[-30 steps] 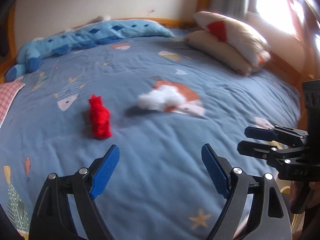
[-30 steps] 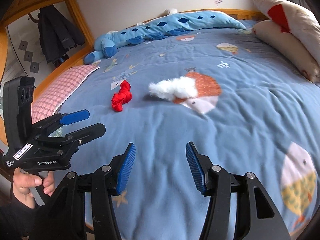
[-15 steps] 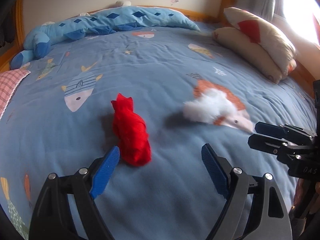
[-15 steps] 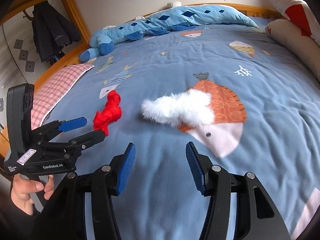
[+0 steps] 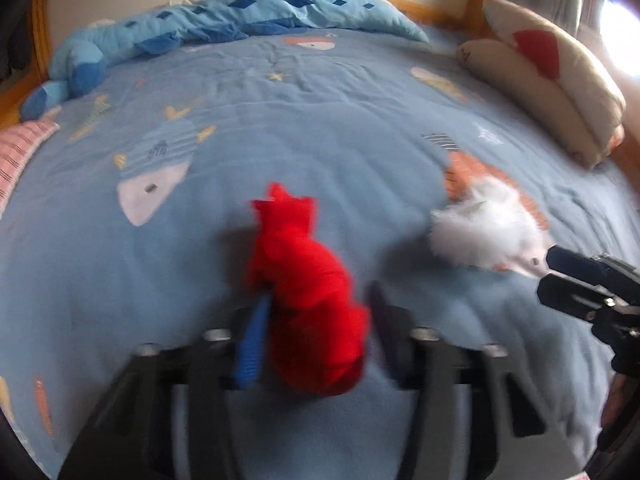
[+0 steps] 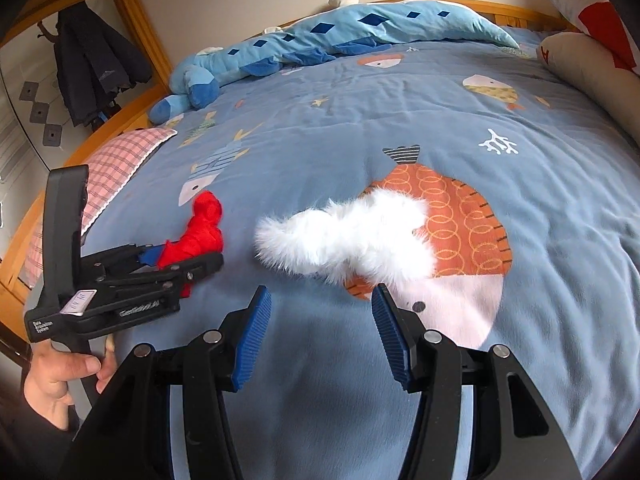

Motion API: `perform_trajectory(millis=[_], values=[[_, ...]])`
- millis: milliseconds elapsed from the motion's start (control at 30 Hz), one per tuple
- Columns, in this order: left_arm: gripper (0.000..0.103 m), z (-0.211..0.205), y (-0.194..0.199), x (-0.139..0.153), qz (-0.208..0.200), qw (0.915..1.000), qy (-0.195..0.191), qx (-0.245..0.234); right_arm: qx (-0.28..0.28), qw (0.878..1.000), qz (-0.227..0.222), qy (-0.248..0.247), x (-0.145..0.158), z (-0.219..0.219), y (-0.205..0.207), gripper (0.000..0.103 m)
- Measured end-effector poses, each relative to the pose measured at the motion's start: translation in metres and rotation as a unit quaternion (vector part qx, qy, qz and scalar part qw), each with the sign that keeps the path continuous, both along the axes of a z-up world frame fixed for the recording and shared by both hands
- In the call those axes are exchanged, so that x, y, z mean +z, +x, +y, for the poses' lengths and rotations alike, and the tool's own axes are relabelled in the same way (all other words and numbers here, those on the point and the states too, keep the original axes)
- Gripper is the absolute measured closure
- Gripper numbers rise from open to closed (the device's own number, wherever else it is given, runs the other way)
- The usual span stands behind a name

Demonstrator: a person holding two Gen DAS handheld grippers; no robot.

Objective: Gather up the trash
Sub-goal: 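Grasp the red cloth with the left tool, then grasp the white fluffy toy with the right tool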

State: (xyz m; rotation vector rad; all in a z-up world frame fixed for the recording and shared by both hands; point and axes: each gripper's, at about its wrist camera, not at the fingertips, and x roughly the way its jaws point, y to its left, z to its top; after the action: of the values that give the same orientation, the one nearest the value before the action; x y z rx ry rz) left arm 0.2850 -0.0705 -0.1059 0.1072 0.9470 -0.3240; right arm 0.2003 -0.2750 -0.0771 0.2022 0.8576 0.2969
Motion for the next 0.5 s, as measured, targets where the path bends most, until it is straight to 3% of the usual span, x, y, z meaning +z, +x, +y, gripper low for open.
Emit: perform_trajectory(millis=[100, 300, 500], values=[[0.066, 0.006, 0.001, 0.006, 0.003, 0.9993, -0.036, -0.003, -0.003, 1.000, 0.001, 0.001, 0.001, -0.002, 0.006, 0.046], [0.066, 0.002, 0.000, 0.015, -0.012, 0.9993, -0.033, -0.010, -0.007, 1.000, -0.008, -0.025, 0.005, 0.004, 0.016, 0.025], [0.066, -0.004, -0.001, 0.017, -0.012, 0.9991, -0.034, -0.022, -0.007, 0.998, -0.007, -0.061, 0.001, 0.016, 0.037, 0.016]])
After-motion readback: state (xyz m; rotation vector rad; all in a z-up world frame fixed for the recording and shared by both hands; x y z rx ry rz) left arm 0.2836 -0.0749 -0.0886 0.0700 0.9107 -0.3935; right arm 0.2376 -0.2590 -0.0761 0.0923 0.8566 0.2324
